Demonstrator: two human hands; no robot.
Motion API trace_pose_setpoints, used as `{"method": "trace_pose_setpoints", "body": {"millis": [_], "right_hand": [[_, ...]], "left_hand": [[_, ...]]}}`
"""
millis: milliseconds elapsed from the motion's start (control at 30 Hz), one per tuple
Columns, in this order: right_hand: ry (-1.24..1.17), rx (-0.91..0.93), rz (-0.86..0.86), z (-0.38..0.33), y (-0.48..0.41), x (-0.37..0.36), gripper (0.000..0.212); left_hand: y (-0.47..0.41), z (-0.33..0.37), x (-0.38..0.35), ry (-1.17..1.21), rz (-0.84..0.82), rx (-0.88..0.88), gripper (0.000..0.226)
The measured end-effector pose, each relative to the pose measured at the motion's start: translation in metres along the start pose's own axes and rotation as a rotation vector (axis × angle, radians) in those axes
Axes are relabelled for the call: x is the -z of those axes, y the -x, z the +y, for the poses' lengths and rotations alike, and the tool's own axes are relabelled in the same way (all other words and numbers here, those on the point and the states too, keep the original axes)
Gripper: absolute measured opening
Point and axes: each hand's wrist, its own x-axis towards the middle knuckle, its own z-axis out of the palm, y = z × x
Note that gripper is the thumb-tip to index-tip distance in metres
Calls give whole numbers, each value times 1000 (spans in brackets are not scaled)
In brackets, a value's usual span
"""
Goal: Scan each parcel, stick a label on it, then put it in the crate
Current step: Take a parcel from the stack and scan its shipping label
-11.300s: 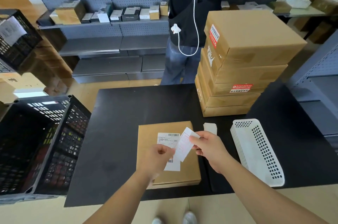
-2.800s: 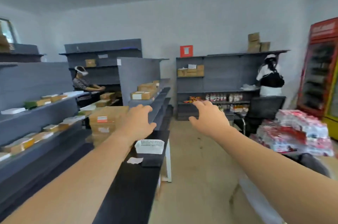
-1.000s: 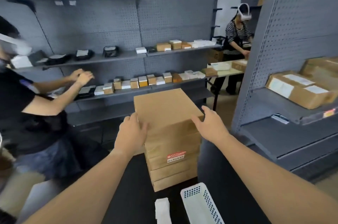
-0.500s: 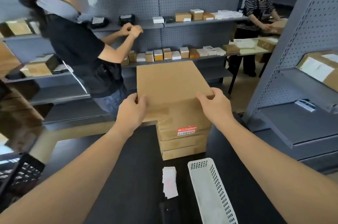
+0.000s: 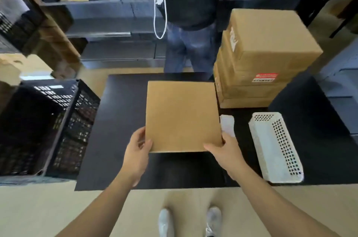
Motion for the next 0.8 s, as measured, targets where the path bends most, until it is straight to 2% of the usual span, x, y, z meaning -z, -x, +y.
{"method": "trace_pose_setpoints", "body": {"millis": [133, 300, 400, 500, 600, 667, 700, 767, 800], "right_hand": [[-4, -106, -9, 55, -25, -33, 80], [-88, -164, -34, 82, -38, -43, 86], [-165, -180, -76, 87, -42, -38, 80], [-327, -174, -43, 78, -38, -26, 60], [-362, -92, 42, 53, -23, -13, 49], [-294, -27, 87, 32, -9, -3, 69], [-233, -4, 101, 21, -3, -1, 87], [-67, 53, 131, -1, 11, -5, 118], [18, 98, 146, -10, 18, -12, 125]], "left_hand": [[-7, -65, -10, -8, -71, 133, 40], [-14, -86, -18, -32, -100, 217, 42], [-16, -87, -20, -51, -142, 183, 56], [-21, -85, -22, -98, -181, 201, 64], [-24, -77, -27, -132, -231, 230, 53], [-22, -55, -36, -177, -251, 190, 27], [-20, -39, -41, -214, -242, 151, 26], [-16, -5, -53, -186, -285, 136, 56], [-15, 12, -59, -85, -345, 165, 73]]}}
